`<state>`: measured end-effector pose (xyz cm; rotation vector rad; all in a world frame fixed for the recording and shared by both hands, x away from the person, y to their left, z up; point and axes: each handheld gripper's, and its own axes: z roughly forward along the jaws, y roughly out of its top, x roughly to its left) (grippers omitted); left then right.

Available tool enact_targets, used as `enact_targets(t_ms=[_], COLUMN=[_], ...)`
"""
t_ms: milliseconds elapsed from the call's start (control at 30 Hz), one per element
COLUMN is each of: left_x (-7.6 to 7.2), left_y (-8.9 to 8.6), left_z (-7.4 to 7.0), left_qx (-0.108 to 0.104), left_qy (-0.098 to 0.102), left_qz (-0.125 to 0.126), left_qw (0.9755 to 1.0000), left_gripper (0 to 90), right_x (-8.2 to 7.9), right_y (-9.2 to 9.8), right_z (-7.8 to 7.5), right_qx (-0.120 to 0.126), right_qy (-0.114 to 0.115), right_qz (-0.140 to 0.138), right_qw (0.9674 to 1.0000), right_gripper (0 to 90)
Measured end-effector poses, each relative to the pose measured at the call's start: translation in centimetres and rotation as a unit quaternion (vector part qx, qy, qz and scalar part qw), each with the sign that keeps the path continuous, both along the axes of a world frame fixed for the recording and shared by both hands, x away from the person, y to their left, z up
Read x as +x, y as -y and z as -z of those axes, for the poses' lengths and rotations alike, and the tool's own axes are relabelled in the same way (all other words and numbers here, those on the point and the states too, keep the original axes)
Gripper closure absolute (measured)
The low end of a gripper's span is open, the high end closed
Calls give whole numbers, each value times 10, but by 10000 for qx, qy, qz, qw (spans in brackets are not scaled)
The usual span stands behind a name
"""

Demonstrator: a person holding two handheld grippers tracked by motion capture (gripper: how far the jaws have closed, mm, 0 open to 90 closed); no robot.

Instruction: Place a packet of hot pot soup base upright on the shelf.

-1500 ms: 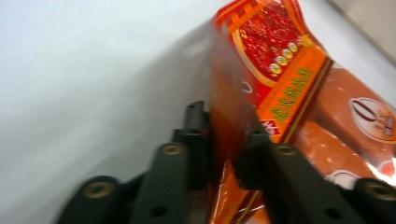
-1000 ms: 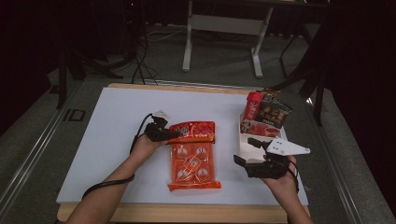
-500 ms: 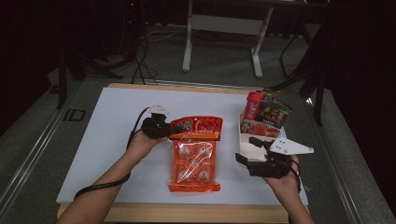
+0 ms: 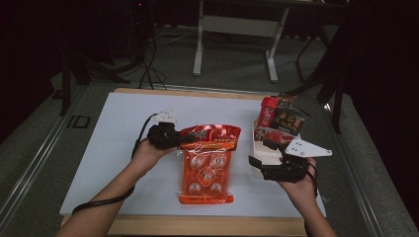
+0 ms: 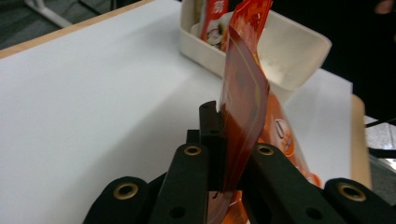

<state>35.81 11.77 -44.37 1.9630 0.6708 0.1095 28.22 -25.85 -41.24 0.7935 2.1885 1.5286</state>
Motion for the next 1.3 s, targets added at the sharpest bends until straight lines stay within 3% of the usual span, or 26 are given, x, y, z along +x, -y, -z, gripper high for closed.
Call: enact_targets(t_ms=[233,500,800,1000,1100,1200,1300], left_x=[-13,-36,-56,-60,-63,-65,-66], left_y=[1,5,9,12,12,13,13], left_z=[-8,-21,-31,-32,-33,-33,-33], left_qx=[-113,-123,-167,-224,-241,-249,-259], left_qy=[110,406,591,610,605,607,603], left_qz=[163,414,639,713,724,734,731], left_qw=[9997,9982,9961,9953,9952,9951,9952], left_gripper=[895,895,895,895,894,894,894], right_x=[6,17,35,35,35,34,35], right_y=[-11,-22,-34,-37,-39,-44,-44], right_z=[-2,0,16,22,27,31,33], right_qx=[0,-22,38,264,174,-37,4], right_qy=[7,-101,-563,-626,-683,-733,-880], right_qz=[-79,-154,-488,-840,-1230,-1438,-1647], right_qw=[10000,9998,9972,9942,9899,9869,9824], right_gripper=[197,172,176,296,518,608,708])
